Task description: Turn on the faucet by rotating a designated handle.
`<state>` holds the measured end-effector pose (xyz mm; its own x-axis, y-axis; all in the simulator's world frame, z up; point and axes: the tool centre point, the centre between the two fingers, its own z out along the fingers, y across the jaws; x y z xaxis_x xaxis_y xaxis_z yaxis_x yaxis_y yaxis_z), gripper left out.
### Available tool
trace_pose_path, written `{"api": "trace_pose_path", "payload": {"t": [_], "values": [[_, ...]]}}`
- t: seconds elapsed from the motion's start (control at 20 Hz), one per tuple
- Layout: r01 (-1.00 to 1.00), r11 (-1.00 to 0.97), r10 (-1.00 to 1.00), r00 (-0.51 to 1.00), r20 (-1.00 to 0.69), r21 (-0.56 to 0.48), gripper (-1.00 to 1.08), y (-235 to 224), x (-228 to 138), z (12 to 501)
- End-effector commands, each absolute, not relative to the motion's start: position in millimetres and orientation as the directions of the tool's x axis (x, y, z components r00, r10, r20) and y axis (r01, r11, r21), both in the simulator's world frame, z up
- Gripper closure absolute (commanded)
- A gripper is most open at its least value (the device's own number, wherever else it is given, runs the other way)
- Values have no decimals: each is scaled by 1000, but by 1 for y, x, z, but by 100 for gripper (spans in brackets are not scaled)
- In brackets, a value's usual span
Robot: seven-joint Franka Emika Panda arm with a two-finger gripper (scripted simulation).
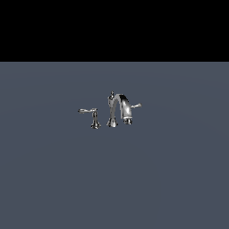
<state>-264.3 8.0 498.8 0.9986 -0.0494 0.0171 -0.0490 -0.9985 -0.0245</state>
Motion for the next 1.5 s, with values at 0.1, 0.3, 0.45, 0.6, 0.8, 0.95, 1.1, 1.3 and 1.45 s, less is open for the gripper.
{"api": "trace_pose_path", "payload": {"t": [0.1, 0.3, 0.45, 0.6, 0.8, 0.95, 1.1, 1.3, 1.45], "values": [[-51, -998, -51, 999, 17, -24, 108, 9, -264, 498], [-67, -997, -67, 998, 17, -24, 108, 13, -262, 493], [-89, -996, -90, 996, 16, -24, 108, 18, -258, 486], [-121, -992, -121, 992, 15, -24, 108, 26, -253, 477], [-177, -984, -177, 984, 14, -24, 108, 40, -243, 459], [-229, -973, -229, 973, 12, -24, 108, 53, -233, 443], [-286, -958, -287, 958, 11, -24, 108, 66, -221, 425], [-363, -932, -363, 932, 8, -24, 108, 84, -203, 399], [-418, -908, -418, 908, 6, -24, 108, 96, -189, 381]]}}
